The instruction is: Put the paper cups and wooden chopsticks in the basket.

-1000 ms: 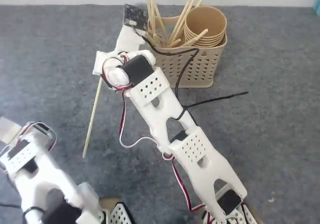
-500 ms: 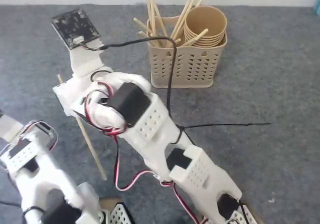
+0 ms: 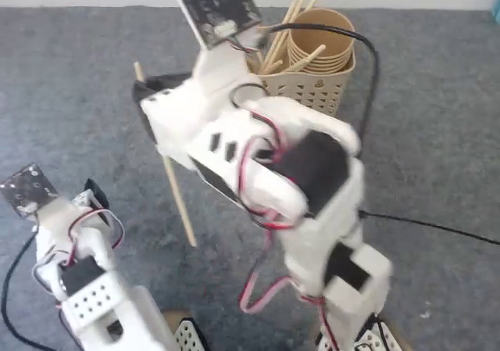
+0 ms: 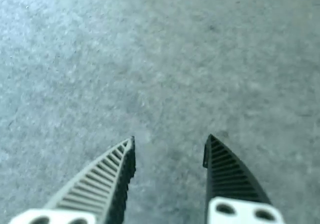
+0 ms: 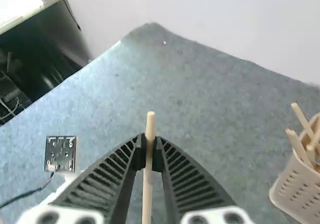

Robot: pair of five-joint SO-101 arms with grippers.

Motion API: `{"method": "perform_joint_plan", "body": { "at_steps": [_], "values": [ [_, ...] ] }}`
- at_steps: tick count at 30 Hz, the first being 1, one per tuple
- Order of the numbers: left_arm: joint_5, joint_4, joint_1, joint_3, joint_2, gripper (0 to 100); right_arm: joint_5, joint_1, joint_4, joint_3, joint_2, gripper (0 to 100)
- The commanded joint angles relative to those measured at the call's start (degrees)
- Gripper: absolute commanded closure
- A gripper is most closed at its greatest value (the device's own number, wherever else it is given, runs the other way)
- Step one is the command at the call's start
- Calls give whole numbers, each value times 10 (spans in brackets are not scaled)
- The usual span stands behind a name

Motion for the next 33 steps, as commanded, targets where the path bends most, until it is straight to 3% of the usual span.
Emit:
{"method": "perform_joint_plan", "body": {
  "at_steps": [1, 7, 13, 22, 25, 28, 33],
  "values": [
    [-23, 27, 22, 9, -83, 788, 25, 7, 25, 143, -160, 991],
    [-53, 51, 75, 36, -138, 788, 36, 65, -6, 344, -337, 991],
    [-78, 51, 138, 74, -181, 790, 91, 218, -124, 525, -456, 991],
    [-76, 125, 168, 96, -279, 795, 100, 307, -570, 832, -545, 991],
    [-76, 145, 167, 94, -299, 867, 100, 319, -718, 901, -549, 991],
    [-78, 143, 167, 94, -300, 988, 100, 322, -822, 942, -548, 991],
    [-79, 143, 167, 94, -300, 987, 59, 326, -950, 978, -544, 991]
  ]
}}
